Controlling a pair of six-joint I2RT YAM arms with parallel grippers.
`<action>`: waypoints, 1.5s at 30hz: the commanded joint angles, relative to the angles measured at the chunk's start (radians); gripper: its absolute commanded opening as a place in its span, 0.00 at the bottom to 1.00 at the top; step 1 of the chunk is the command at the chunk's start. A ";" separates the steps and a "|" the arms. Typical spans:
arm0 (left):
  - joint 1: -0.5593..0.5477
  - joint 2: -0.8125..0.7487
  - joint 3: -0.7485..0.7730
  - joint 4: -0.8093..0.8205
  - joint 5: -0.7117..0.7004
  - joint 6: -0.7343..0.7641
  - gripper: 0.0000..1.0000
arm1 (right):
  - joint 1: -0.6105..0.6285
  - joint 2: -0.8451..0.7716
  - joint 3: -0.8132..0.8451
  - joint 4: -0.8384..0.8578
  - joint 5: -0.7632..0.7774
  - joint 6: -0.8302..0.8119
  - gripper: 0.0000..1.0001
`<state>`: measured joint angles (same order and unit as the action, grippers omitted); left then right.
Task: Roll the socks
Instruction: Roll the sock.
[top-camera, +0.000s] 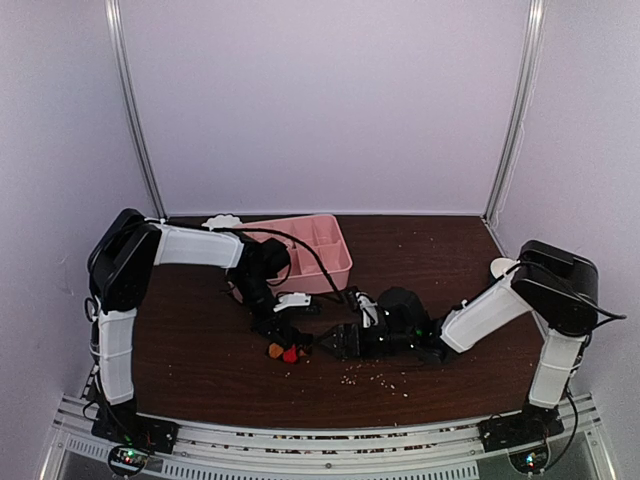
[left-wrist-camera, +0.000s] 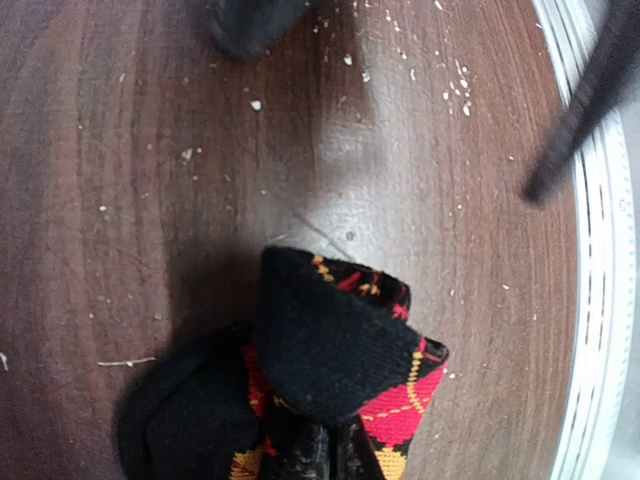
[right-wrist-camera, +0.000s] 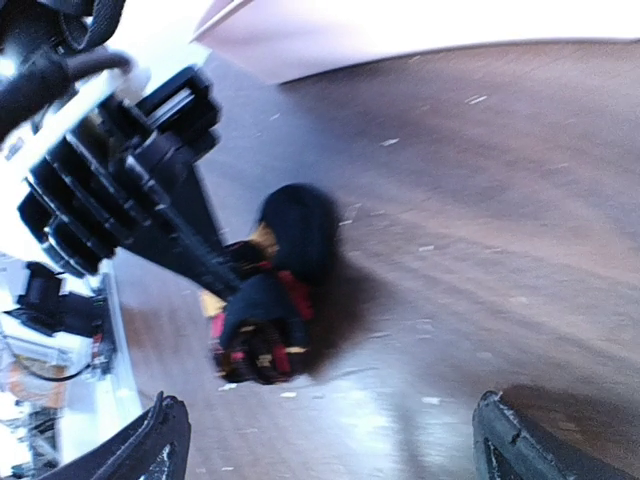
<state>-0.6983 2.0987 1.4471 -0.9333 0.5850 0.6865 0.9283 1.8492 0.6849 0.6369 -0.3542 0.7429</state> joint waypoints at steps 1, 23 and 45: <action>-0.013 0.075 -0.032 -0.100 -0.105 -0.024 0.00 | 0.020 -0.031 -0.123 -0.284 0.264 -0.088 0.99; -0.015 0.128 -0.008 -0.208 -0.021 0.016 0.00 | 0.482 0.007 0.079 -0.265 0.851 -0.941 0.96; -0.015 0.151 0.027 -0.278 0.034 0.085 0.04 | 0.465 0.306 0.486 -0.545 0.898 -1.392 0.09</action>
<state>-0.7029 2.2074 1.5036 -1.2251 0.7017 0.7113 1.4254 2.1052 1.1118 0.2729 0.5446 -0.6579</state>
